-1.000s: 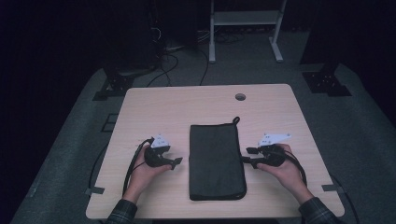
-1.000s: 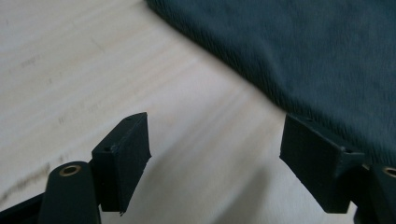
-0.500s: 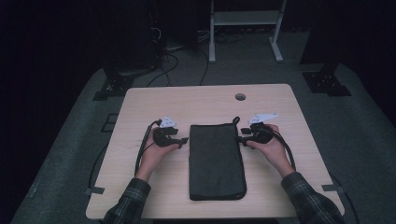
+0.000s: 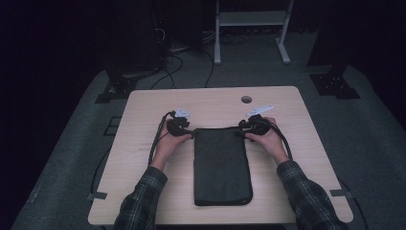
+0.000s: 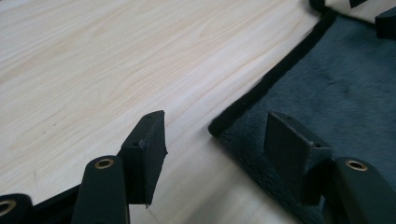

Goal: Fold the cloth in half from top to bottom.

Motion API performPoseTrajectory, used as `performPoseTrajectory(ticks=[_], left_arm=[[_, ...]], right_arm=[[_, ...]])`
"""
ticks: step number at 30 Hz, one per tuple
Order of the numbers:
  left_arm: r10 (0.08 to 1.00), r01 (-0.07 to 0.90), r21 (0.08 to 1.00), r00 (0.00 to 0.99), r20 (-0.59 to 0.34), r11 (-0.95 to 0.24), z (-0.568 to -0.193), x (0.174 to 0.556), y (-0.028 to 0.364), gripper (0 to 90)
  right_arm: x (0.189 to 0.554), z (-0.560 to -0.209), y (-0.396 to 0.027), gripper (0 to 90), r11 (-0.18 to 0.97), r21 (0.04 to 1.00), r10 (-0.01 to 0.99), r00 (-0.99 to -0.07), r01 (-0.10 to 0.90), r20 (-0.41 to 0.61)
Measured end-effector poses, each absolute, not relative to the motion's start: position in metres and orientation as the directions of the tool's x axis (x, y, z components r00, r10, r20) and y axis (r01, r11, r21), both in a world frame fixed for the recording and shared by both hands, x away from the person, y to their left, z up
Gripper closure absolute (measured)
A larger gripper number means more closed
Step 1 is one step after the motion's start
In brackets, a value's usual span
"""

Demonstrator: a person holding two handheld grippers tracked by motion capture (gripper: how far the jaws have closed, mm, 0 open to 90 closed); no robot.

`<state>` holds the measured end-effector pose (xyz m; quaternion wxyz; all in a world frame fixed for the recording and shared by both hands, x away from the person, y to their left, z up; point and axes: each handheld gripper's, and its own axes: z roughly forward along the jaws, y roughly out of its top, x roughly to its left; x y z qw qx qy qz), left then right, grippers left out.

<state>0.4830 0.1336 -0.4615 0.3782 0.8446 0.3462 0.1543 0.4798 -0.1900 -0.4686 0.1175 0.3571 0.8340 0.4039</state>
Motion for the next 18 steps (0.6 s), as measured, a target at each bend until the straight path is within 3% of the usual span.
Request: performPoseTrajectory(ticks=[9,18], left_arm=[[0.668,0.476,0.72,0.743,-0.024,-0.504,-0.473,0.489,0.128,44.1],[0.644,0.479,0.707,0.764,-0.044,-0.52,-0.47,0.485,0.123,67.0]], right_arm=[[0.482,-0.481,-0.187,41.6,0.468,0.754,0.657,-0.752,0.462,0.052],[0.481,-0.48,-0.185,68.4,0.467,0.755,0.626,-0.775,0.461,0.086]])
